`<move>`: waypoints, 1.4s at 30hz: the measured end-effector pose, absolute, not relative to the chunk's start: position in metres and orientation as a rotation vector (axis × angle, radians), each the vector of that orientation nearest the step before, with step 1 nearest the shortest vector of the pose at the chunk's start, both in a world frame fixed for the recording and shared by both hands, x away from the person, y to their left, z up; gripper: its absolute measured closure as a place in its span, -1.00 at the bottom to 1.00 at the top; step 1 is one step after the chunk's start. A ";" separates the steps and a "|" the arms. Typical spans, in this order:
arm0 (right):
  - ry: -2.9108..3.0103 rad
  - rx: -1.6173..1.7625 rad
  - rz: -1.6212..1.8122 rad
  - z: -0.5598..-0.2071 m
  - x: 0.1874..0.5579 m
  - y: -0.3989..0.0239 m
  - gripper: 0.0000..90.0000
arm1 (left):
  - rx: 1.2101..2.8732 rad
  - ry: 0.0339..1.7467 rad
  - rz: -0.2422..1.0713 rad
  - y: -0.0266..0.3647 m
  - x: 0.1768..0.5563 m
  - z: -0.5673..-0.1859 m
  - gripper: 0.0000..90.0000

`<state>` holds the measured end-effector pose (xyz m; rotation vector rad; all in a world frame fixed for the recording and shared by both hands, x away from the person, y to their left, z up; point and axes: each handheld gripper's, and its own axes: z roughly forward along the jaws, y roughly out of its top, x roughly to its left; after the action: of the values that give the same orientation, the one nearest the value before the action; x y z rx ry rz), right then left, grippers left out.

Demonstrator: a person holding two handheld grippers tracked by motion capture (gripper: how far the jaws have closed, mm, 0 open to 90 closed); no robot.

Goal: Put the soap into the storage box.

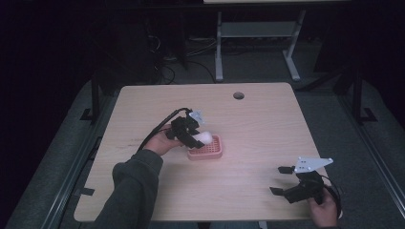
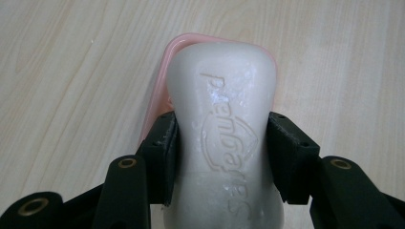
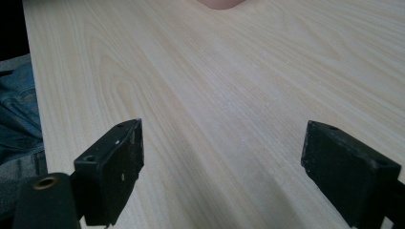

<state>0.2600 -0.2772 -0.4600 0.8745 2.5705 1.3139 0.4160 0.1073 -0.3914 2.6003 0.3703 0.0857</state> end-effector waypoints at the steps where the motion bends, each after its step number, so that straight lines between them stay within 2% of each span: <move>1: 2.570 0.875 1.315 -0.460 0.260 -0.277 -0.69 | 2.604 0.367 0.083 0.106 0.416 -0.392 0.09; 42: 2.566 0.881 1.322 -0.460 0.259 -0.279 -0.69 | 2.673 0.367 0.046 0.085 0.429 -0.422 0.09</move>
<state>0.2590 -0.2792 -0.4597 0.8809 2.5661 1.3224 0.4292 0.0845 -0.4222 2.6731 0.3670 0.0457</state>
